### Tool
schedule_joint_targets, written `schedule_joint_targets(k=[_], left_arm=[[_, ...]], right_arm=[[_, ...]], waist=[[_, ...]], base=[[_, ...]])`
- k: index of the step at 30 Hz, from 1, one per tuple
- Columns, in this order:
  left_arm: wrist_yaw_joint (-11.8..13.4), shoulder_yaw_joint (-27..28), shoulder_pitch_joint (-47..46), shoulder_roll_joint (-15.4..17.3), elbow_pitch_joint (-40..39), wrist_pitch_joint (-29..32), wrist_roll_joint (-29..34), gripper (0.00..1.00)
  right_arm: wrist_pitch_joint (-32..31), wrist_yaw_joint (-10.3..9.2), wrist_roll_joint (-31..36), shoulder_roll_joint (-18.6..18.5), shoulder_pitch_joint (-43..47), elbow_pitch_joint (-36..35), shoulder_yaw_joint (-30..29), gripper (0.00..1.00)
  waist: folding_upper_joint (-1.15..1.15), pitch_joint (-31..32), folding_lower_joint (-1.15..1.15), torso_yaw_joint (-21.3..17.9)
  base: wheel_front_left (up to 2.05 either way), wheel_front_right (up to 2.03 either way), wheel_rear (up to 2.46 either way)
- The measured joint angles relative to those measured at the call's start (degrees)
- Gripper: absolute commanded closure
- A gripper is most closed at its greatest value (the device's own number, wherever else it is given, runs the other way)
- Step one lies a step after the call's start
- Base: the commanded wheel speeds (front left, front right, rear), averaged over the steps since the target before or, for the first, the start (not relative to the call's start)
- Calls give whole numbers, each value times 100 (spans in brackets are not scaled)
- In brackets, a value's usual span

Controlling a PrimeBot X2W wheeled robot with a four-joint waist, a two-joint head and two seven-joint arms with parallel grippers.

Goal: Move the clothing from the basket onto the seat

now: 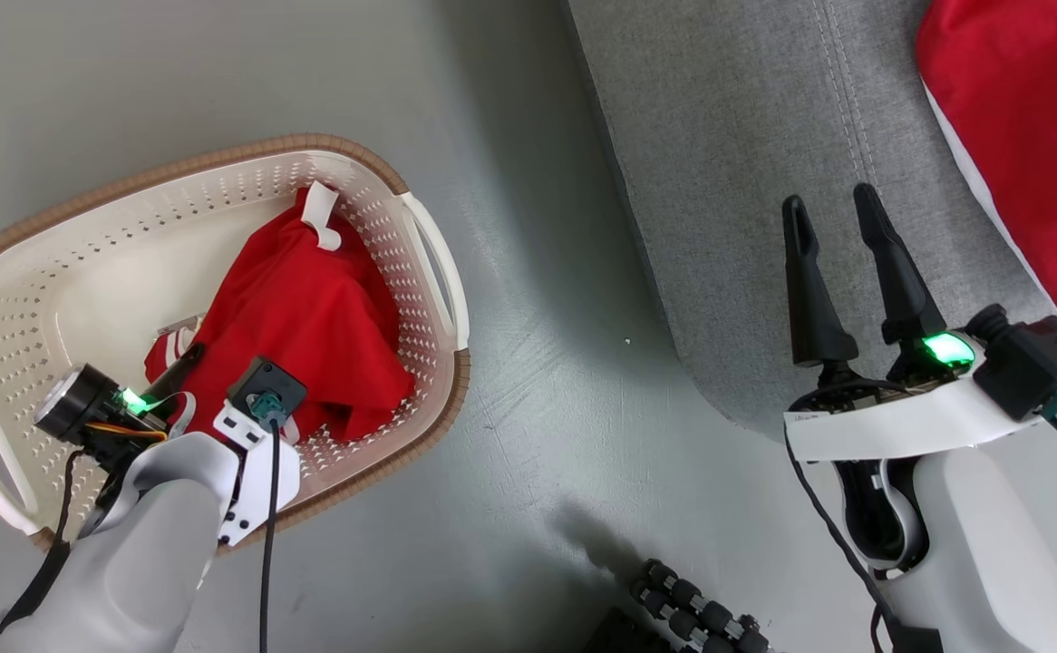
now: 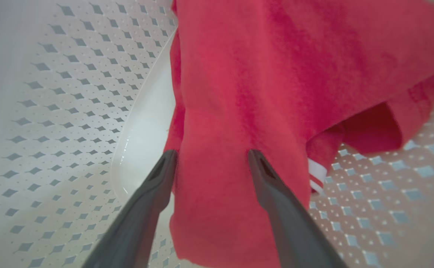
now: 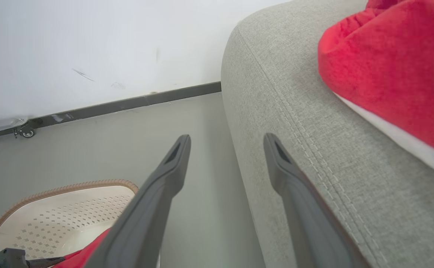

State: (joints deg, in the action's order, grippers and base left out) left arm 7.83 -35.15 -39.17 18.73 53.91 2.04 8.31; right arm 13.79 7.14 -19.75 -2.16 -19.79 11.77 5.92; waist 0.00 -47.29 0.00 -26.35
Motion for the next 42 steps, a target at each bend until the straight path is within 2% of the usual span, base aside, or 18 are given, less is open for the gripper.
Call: schedule_joint_targets(k=[1, 2, 3, 4, 26, 35, 42], left_arm=[[-1, -4, -4, -3, 21, 0, 1, 11], [-2, -20, -4, -16, 51, 4, 1, 46], [-2, -32, -4, -40, 69, 4, 1, 65], [-2, -44, -4, -66, 73, 4, 1, 100], [37, -131, -145, -67, -27, -387, 65, 100], [85, -109, -143, -144, -234, -670, 12, 100], [141, 31, -119, -353, -417, -824, -204, 100]], right_arm=[[0, 0, 0, 1, -32, 14, 9, 0], [4, 0, 0, 0, -46, 26, 7, 0], [8, 0, 0, 0, -47, 48, 8, 0], [9, 0, 0, 0, -46, 85, 8, 0], [49, 0, -54, 0, -283, 331, -140, 0], [49, 0, 90, -2, -284, 374, -237, 0], [49, 0, 316, -3, -319, 398, -322, 0]], waist=[[0, -4, 0, -9], [0, -4, 0, -14], [0, -3, 0, -18], [0, 0, 0, -22], [0, 275, 0, 93], [0, 504, 0, 281], [0, 705, 0, 475]], base=[[0, 0, 0], [0, 0, 0], [0, 0, 0], [0, 0, 0], [0, 0, 0], [0, 0, 0], [0, 0, 0]])
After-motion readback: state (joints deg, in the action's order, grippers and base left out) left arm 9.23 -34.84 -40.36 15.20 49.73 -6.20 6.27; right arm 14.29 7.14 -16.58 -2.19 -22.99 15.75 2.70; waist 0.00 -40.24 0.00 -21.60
